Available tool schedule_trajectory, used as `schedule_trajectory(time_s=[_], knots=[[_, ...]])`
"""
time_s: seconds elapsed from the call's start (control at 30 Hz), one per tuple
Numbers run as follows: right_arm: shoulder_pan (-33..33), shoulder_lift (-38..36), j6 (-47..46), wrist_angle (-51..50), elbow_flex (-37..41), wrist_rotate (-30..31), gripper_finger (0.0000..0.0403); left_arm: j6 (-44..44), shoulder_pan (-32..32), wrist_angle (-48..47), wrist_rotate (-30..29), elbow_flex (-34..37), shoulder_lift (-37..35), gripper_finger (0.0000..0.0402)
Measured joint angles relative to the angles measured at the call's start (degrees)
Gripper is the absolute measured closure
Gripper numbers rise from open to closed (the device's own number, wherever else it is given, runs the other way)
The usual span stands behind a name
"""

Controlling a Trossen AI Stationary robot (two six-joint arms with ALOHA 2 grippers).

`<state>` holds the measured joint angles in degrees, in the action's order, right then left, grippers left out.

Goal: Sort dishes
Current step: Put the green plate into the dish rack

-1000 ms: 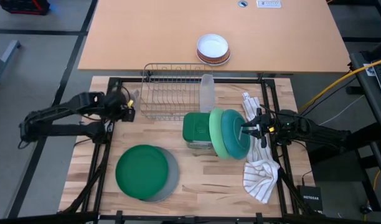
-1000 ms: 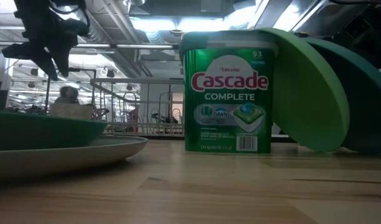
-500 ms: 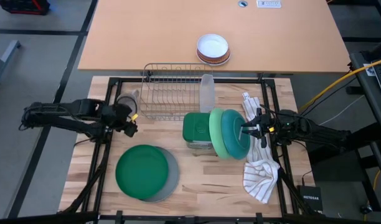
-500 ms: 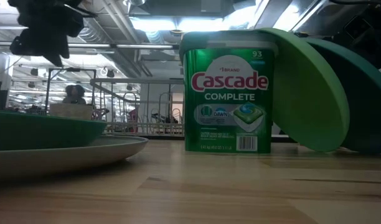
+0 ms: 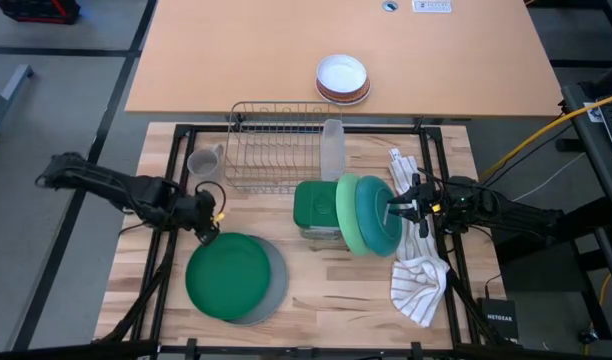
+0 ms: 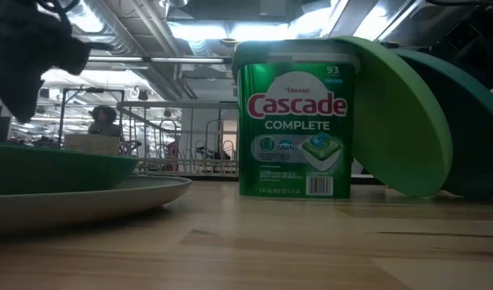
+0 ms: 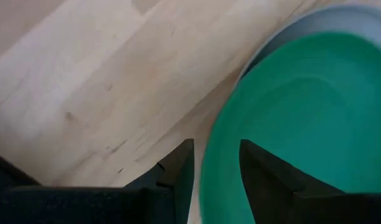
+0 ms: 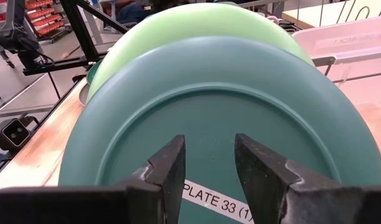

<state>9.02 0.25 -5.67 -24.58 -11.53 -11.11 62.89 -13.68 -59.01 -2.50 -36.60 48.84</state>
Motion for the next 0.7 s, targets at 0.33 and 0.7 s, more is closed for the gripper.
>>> schedule_trajectory(time_s=[0.33,0.7], knots=[[0.00,-0.02,0.00,-0.04,0.00,-0.02,0.0260,1.10,-4.91,7.44,0.42,3.36,4.76,0.0284],[0.00,-0.02,0.00,-0.02,0.00,-0.02,0.0260,-1.81,-5.23,7.39,0.44,3.36,8.43,0.0284]])
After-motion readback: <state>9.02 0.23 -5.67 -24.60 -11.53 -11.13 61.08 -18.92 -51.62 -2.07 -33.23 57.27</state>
